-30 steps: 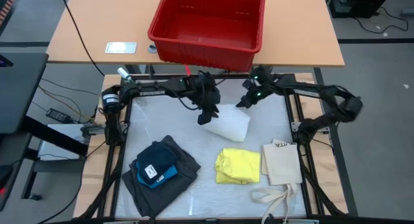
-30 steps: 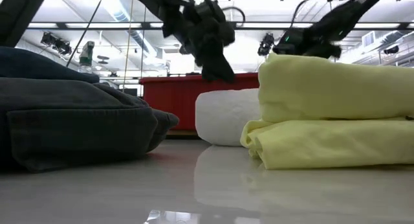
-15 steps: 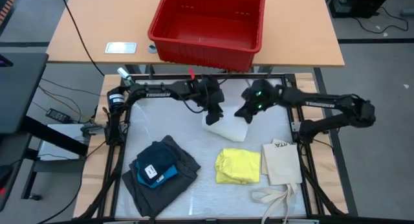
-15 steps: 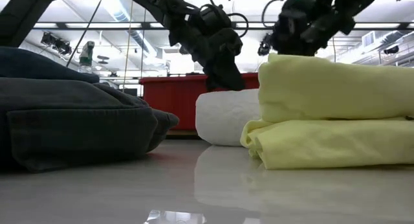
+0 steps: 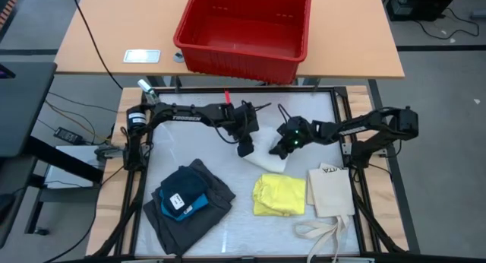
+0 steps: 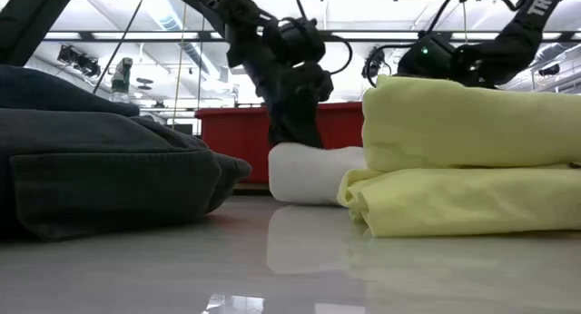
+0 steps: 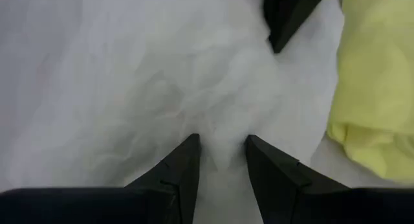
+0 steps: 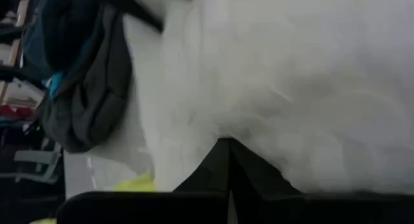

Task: Fold laundry
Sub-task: Fold the white blouse, then adjust the red laundry bin

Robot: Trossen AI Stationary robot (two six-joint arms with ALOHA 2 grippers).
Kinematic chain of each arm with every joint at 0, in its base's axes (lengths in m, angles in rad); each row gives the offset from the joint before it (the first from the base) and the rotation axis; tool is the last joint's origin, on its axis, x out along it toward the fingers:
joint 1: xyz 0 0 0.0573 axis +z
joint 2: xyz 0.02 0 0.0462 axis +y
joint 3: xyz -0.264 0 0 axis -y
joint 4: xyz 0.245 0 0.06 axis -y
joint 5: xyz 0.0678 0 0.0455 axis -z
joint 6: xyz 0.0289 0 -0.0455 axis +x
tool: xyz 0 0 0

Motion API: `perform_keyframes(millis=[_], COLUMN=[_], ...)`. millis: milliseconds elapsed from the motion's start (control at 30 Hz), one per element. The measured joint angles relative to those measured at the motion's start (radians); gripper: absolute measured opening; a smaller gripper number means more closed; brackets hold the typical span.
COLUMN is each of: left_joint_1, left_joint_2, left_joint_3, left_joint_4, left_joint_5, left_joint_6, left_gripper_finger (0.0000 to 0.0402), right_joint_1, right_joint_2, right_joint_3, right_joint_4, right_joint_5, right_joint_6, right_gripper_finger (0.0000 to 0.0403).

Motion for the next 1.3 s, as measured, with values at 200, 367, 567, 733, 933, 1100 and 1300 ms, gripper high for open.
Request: perform_keyframes(millis=[200,367,567,733,933,1100,1300], left_joint_1=[-0.035,-0.084,-0.033,0.153,0.423,0.614,0.787], left_joint_2=[-0.001,-0.029,-0.149,-0.221,-0.224,-0.224,-0.183], left_joint_3=[-0.062,-0.032,0.021,0.077,0.127,0.129,0.130], left_joint_4=[0.026,0.004,-0.021,-0.016,0.131,0.405,0.563], left_joint_5=[0.011,0.039,-0.025,-0.049,-0.096,-0.131,-0.139], left_joint_6=[-0.056,-0.095,-0.029,0.070,0.164,0.153,0.146], left_gripper_finger=[0.0133,0.0133,0.0133,0.0133,0.0133,0.0133,0.0133], right_joint_1=[0.078,0.132,0.053,-0.097,-0.263,-0.377,-0.505], right_joint_2=[-0.017,-0.099,-0.273,-0.291,-0.194,-0.085,0.080], right_joint_3=[-0.019,-0.025,0.031,0.171,0.443,0.698,0.966], right_joint_4=[-0.009,0.029,-0.033,-0.193,-0.389,-0.406,-0.438], right_joint_5=[-0.045,-0.130,-0.062,-0.044,0.082,0.236,0.393], right_joint_6=[0.080,0.176,0.156,0.017,-0.220,-0.364,-0.527], right_gripper_finger=[0.0006,0.0014,0.0009,0.0005,0.0007,0.0007,0.0007])
